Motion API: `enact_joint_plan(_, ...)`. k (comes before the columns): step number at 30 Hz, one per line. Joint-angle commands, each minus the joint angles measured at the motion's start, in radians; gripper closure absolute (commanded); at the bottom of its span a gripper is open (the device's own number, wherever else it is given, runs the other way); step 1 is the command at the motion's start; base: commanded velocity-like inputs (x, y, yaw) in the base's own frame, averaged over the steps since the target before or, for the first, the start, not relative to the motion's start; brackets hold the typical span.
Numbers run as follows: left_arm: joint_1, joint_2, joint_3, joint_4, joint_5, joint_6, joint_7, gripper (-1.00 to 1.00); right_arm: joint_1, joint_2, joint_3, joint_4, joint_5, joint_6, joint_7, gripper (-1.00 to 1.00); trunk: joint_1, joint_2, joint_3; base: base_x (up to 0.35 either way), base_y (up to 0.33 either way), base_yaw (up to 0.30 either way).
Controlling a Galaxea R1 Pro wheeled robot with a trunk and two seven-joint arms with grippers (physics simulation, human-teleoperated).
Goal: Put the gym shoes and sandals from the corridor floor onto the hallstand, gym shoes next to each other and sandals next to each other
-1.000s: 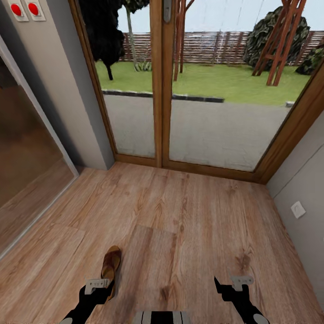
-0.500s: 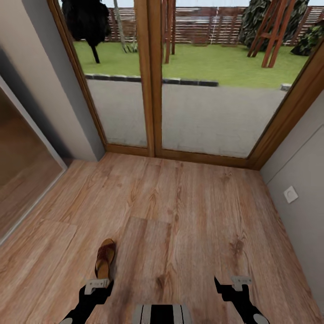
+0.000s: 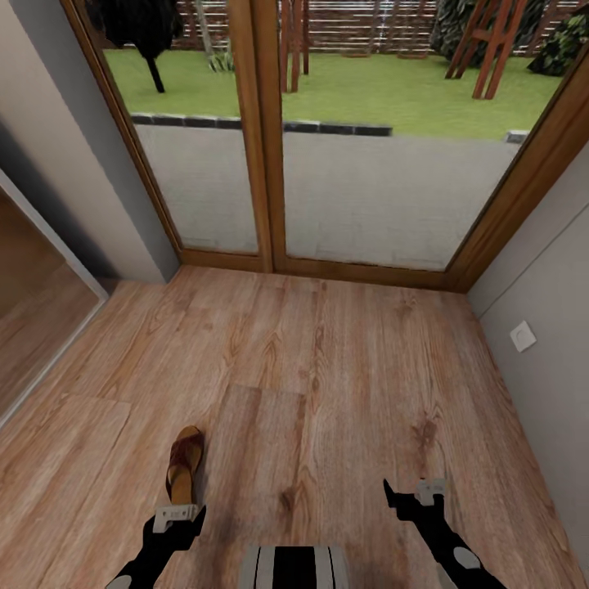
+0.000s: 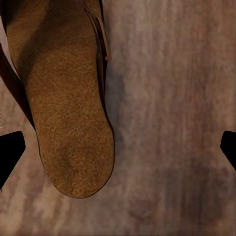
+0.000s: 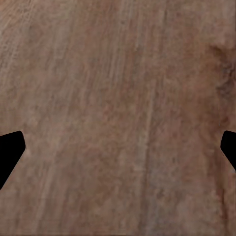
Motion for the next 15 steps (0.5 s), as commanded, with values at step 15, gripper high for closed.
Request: enact_joint_plan(15,-0.016,0.011,0.009,-0.002,-0.009,-0.002,-0.006,-1.0,-0.002,-0.01,0.001,-0.443,-0.011,0.379,-0.024,-1.0,0.0,0.0,-0.001,0.0,0.0,-0.001)
